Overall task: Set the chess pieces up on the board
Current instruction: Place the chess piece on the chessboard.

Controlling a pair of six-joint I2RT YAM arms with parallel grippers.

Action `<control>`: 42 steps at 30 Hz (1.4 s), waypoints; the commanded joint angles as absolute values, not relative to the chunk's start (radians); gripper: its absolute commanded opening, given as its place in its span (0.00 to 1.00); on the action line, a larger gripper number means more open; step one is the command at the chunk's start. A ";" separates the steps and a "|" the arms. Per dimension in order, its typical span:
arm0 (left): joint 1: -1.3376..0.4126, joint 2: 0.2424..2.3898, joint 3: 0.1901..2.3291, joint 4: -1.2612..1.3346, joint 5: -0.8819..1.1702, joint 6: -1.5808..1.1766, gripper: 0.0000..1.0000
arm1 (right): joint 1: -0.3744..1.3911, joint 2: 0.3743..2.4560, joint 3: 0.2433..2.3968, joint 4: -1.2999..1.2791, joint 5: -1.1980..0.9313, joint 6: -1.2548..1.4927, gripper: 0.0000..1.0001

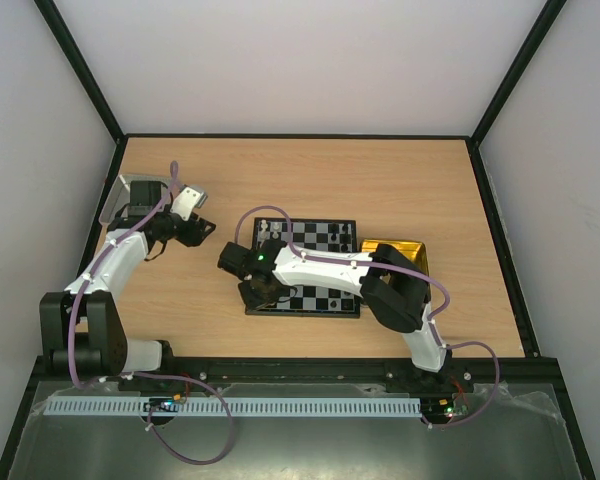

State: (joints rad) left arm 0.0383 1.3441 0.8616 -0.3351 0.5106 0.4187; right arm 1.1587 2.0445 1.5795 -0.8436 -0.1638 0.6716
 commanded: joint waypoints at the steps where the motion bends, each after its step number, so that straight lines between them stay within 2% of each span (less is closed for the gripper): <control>1: 0.043 1.339 0.850 -0.349 0.535 0.430 0.61 | 1.157 2.057 1.601 -0.857 -0.167 0.662 0.09; 34: 0.043 1.331 0.848 -0.358 0.544 0.440 0.61 | 1.157 2.063 1.601 -0.847 -0.181 0.675 0.13; 42: 0.043 1.330 0.851 -0.360 0.548 0.442 0.61 | 1.157 2.068 1.604 -0.850 -0.178 0.675 0.19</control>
State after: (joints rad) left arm 0.0383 1.3441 0.8555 -0.3363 0.5240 0.4271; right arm 1.1587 2.0449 1.5909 -0.8398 -0.1886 0.6739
